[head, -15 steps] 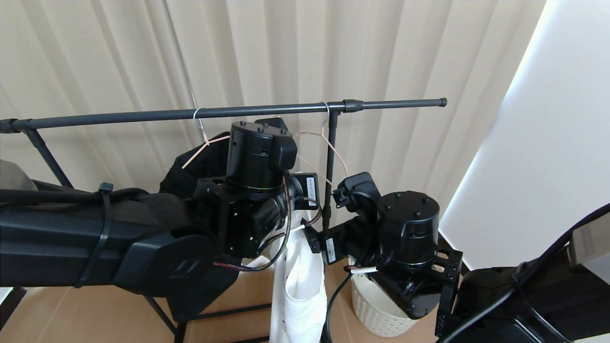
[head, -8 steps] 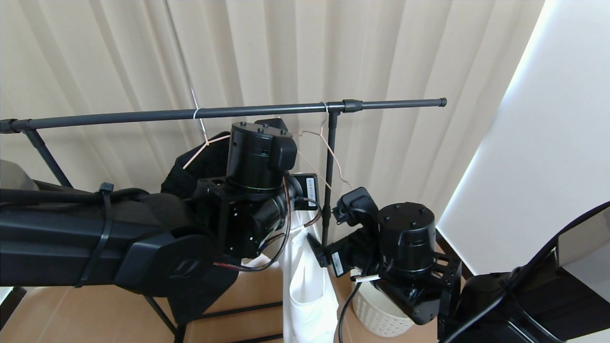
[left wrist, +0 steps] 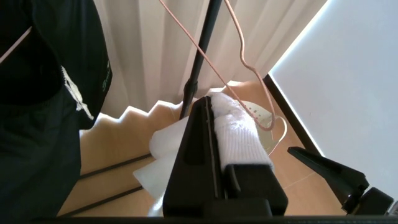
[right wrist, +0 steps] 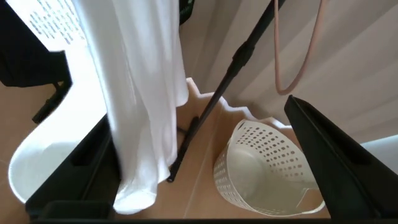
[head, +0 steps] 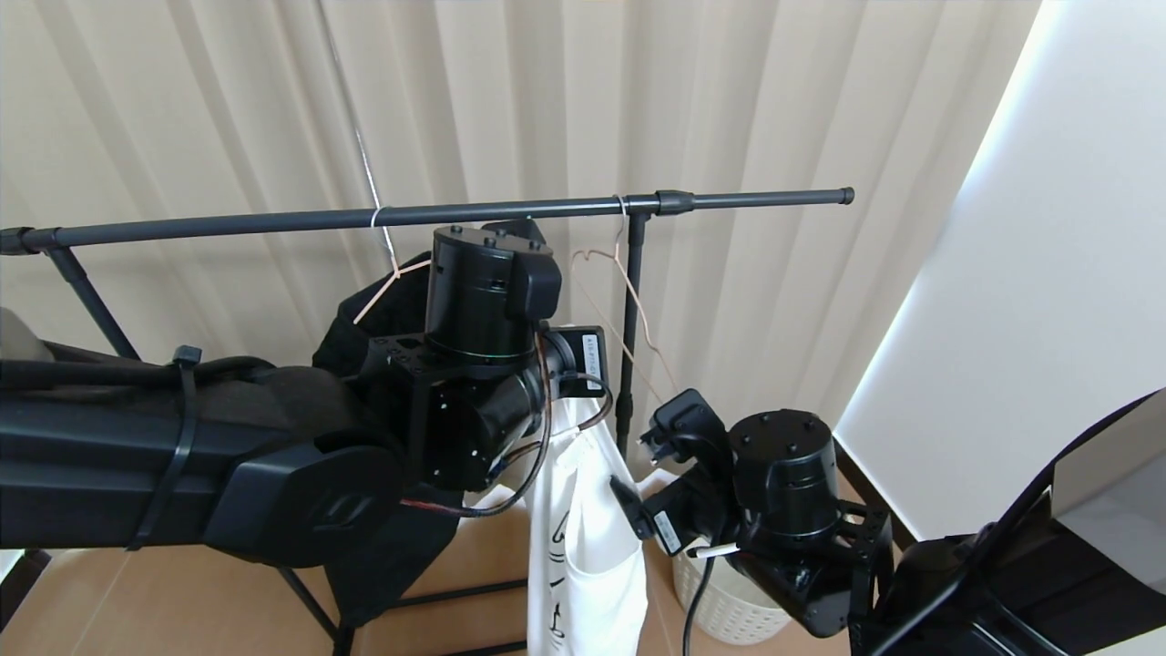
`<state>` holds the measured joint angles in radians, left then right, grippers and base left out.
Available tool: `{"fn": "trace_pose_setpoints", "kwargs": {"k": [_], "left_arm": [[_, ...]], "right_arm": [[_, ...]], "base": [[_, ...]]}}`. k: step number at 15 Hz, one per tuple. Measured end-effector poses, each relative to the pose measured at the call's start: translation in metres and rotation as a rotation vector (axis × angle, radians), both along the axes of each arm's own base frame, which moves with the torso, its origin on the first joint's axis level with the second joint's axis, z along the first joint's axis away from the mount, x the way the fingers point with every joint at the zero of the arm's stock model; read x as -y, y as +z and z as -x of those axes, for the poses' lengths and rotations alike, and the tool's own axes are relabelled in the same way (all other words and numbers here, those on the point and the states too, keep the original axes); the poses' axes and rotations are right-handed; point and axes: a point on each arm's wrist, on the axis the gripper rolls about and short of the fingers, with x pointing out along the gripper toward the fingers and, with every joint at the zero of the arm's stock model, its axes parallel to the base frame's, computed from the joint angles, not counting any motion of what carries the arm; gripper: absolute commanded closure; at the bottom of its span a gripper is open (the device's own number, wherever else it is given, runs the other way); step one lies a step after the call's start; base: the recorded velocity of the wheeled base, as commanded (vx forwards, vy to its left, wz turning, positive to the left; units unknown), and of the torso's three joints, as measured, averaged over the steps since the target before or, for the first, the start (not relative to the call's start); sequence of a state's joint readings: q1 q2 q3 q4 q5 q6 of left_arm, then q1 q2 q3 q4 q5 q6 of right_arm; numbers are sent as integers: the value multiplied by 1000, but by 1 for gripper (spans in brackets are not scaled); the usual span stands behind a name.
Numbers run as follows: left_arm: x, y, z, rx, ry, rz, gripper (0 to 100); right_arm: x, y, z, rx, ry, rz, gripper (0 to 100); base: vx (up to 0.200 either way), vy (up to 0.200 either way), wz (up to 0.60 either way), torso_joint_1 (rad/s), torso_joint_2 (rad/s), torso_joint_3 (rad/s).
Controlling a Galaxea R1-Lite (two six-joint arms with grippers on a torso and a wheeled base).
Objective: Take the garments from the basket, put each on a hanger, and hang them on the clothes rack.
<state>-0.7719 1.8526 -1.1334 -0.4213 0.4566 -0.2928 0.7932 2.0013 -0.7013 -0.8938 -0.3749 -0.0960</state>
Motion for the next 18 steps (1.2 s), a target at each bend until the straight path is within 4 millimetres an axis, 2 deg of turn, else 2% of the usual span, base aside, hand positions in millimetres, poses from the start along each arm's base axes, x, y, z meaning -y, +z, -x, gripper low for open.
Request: {"fn": "trace_pose_setpoints", "kwargs": {"k": [3, 4, 7, 11, 13, 18], "left_arm": [[0, 0, 0, 0, 0, 0, 100], [0, 0, 0, 1, 0, 1, 100], [0, 0, 0, 1, 0, 0, 100], [-1, -5, 1, -8, -10, -29, 100], [-2, -8, 0, -14, -13, -48, 100], [0, -26, 0, -53, -55, -103, 100]], "right_arm": [[-1, -7, -1, -11, 1, 15, 0], [-2, -9, -1, -15, 2, 20, 100], [-3, -12, -2, -21, 2, 24, 100], [4, -4, -11, 18, -27, -1, 100], [20, 11, -16, 60, -59, 7, 100], [56, 52, -16, 136, -111, 7, 100]], "base": [[0, 0, 0, 0, 0, 0], [0, 0, 0, 0, 0, 0], [0, 0, 0, 0, 0, 0], [0, 0, 0, 0, 0, 0], [0, 0, 0, 0, 0, 0], [0, 0, 0, 0, 0, 0]]}}
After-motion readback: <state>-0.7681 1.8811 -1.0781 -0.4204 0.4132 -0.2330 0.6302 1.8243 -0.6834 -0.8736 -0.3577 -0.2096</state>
